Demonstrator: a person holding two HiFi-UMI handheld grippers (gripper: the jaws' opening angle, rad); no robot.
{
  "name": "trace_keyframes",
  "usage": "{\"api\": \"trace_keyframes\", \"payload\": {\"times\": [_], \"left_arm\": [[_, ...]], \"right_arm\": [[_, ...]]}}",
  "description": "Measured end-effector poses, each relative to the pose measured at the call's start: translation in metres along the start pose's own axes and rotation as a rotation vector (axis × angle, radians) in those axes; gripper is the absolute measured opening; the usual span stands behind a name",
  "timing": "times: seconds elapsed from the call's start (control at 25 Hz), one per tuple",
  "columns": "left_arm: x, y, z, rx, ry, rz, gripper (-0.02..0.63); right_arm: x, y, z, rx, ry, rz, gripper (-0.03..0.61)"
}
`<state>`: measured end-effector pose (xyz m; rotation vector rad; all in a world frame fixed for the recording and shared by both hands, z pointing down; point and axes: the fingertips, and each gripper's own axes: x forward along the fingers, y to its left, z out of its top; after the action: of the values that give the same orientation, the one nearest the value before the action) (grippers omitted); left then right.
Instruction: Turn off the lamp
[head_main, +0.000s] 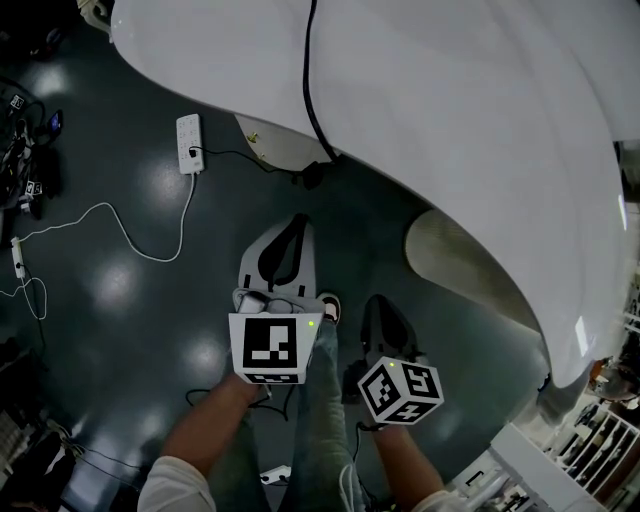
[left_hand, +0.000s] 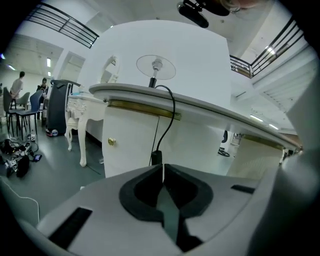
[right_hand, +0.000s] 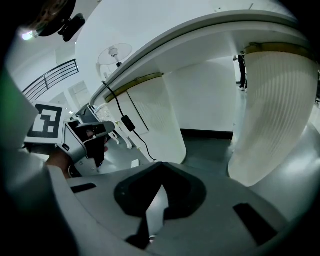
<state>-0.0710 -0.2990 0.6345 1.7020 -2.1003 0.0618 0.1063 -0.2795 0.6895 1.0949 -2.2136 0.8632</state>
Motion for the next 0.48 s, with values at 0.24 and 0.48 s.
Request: {"api": "trace_keyframes", "payload": {"times": [0.24, 0.48], "left_arm": [[-0.017, 0.004, -0.028, -0.053, 0.07, 0.024, 0.008], [-0.04, 0.004, -0.026, -0.094, 0.133, 0.04, 0.008]], "right_arm": [[0.0, 0.006, 0.011, 0.003, -0.022, 0.01, -0.002], [0.0, 0.029, 0.036, -0.002, -0.033, 0.051, -0.002]]}}
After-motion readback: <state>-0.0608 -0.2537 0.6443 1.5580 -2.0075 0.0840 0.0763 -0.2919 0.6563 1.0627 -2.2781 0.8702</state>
